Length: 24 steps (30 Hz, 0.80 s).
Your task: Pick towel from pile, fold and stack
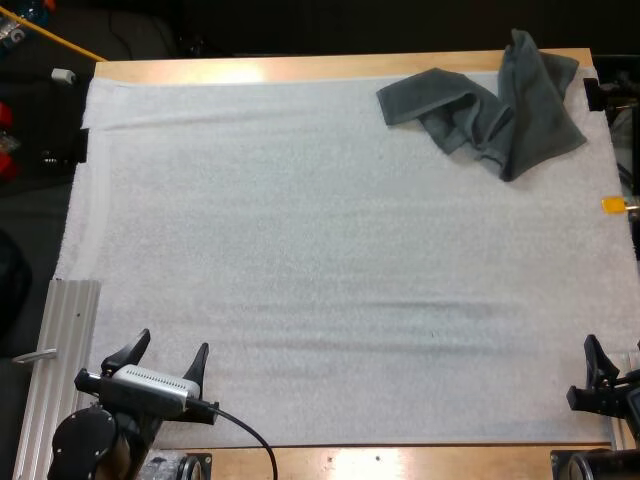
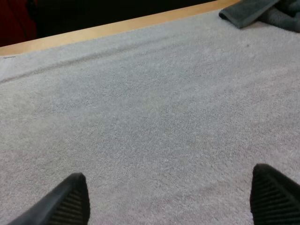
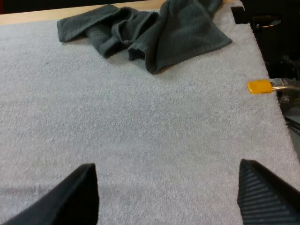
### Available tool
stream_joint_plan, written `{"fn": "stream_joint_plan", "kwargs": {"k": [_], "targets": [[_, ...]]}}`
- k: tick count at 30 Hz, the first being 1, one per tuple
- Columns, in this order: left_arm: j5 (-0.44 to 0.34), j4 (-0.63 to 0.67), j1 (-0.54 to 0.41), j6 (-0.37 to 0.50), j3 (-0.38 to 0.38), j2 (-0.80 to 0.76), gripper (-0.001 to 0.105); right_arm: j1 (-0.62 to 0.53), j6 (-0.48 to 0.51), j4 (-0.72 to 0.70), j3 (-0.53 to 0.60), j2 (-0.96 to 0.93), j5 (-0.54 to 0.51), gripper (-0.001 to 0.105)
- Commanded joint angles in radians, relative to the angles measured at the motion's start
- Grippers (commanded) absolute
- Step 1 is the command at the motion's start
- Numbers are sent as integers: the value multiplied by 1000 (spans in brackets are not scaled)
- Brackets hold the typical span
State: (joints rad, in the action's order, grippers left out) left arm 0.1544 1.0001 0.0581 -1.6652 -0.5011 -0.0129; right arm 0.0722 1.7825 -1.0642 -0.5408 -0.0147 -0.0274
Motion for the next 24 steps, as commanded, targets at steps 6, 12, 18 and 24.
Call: {"fn": "stream_joint_plan", "kwargs": {"k": [6,12,18,24], "targets": [[-1,-4,3,-4,-10,-134,68,2,9,-6,-7,-33,1,62],[47,36,3,-4,-117,-22,68,2,9,-115,-133,56,4,62],[176,34,41,-6,-233,135,68,2,9,-144,-314,178,72,62],[211,34,135,-6,-299,231,68,2,9,-188,-427,281,207,62]]}}
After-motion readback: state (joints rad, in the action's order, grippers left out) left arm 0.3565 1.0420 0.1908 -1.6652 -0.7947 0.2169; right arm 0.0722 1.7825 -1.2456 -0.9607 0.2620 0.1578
